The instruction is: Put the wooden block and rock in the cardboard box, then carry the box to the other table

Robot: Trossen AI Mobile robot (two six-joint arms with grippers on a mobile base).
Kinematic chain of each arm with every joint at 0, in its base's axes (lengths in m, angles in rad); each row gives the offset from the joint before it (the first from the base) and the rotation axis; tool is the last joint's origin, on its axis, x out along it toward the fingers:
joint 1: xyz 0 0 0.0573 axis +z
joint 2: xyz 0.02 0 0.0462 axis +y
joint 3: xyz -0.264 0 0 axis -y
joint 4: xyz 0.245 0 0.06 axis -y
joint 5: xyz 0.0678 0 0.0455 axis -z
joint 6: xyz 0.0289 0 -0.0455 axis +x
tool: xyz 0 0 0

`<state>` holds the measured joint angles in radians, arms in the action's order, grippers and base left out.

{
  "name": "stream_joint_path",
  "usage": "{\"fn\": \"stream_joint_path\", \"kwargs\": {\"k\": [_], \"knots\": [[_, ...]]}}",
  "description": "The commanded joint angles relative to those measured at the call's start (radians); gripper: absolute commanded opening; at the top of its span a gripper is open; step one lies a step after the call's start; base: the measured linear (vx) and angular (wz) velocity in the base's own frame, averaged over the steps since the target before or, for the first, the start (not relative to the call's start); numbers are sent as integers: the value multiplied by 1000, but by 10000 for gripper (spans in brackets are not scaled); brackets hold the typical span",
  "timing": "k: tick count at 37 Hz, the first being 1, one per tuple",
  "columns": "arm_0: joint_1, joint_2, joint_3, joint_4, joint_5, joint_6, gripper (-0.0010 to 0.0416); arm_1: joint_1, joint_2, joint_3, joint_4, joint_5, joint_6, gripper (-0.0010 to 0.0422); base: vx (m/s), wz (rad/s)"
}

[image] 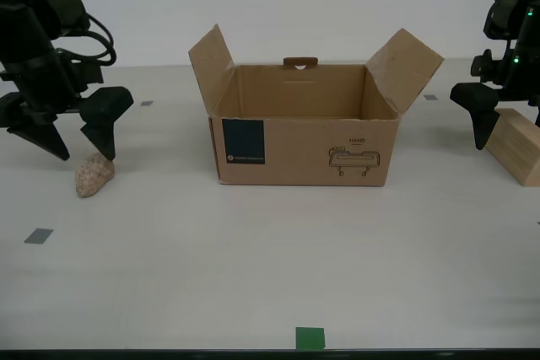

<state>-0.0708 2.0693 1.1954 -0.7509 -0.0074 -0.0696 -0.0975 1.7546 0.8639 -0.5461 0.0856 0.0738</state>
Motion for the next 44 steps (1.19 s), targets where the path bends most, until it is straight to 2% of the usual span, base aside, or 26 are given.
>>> {"fn": "stream_joint_path", "kwargs": {"k": [1,5,16,25,34,44], "knots": [[0,0,0,-1,-4,-2,394,-13,7,0,45,-28,-2,359,0,0],[0,0,0,-1,-4,-2,394,-14,10,0,53,-61,-9,359,0,0],[0,0,0,0,-4,-2,394,-22,14,-41,59,-60,-20,359,0,0],[0,0,0,0,-4,-2,394,-22,14,-131,141,-60,-22,359,0,0],[0,0,0,3,-4,-2,394,-22,14,-140,186,-60,-42,359,0,0],[2,0,0,3,-4,-2,394,-23,14,-142,219,-60,-105,359,0,0]]}}
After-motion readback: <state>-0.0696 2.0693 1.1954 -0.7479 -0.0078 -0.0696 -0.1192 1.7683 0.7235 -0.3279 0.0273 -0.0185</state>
